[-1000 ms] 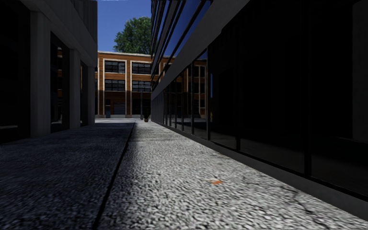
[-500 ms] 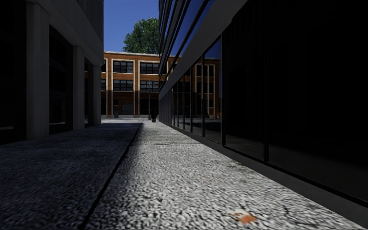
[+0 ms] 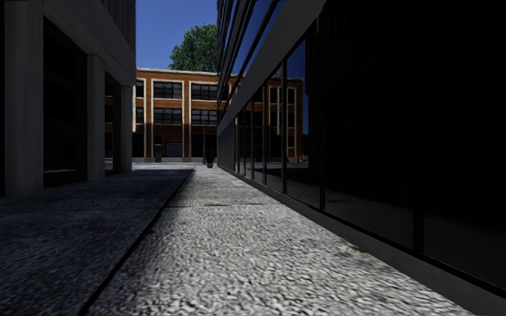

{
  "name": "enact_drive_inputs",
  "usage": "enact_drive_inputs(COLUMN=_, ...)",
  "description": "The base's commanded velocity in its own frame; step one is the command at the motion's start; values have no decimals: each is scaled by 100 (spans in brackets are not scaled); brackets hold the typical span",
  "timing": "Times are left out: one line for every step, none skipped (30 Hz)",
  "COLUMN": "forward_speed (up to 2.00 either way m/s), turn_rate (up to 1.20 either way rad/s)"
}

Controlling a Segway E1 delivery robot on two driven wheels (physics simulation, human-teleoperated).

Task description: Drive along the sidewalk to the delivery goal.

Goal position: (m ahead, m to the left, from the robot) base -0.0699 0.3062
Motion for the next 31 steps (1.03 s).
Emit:
enact_drive_inputs(forward_speed=62, turn_rate=0)
enact_drive_inputs(forward_speed=0, turn_rate=0)
enact_drive_inputs(forward_speed=0, turn_rate=0)
enact_drive_inputs(forward_speed=0, turn_rate=0)
enact_drive_inputs(forward_speed=0, turn_rate=0)
enact_drive_inputs(forward_speed=0, turn_rate=0)
enact_drive_inputs(forward_speed=0, turn_rate=0)
enact_drive_inputs(forward_speed=0, turn_rate=0)
enact_drive_inputs(forward_speed=0, turn_rate=0)
enact_drive_inputs(forward_speed=0, turn_rate=0)
enact_drive_inputs(forward_speed=0, turn_rate=0)
enact_drive_inputs(forward_speed=0, turn_rate=0)
enact_drive_inputs(forward_speed=0, turn_rate=0)
enact_drive_inputs(forward_speed=0, turn_rate=0)
enact_drive_inputs(forward_speed=0, turn_rate=0)
enact_drive_inputs(forward_speed=0, turn_rate=0)
enact_drive_inputs(forward_speed=0, turn_rate=0)
enact_drive_inputs(forward_speed=0, turn_rate=0)
enact_drive_inputs(forward_speed=0, turn_rate=0)
enact_drive_inputs(forward_speed=0, turn_rate=0)
enact_drive_inputs(forward_speed=0, turn_rate=0)
enact_drive_inputs(forward_speed=0, turn_rate=0)
enact_drive_inputs(forward_speed=0, turn_rate=0)
enact_drive_inputs(forward_speed=0, turn_rate=0)
enact_drive_inputs(forward_speed=0, turn_rate=0)
enact_drive_inputs(forward_speed=0, turn_rate=0)
enact_drive_inputs(forward_speed=0, turn_rate=0)
enact_drive_inputs(forward_speed=0, turn_rate=0)
enact_drive_inputs(forward_speed=0, turn_rate=0)
enact_drive_inputs(forward_speed=0, turn_rate=0)
enact_drive_inputs(forward_speed=0, turn_rate=0)
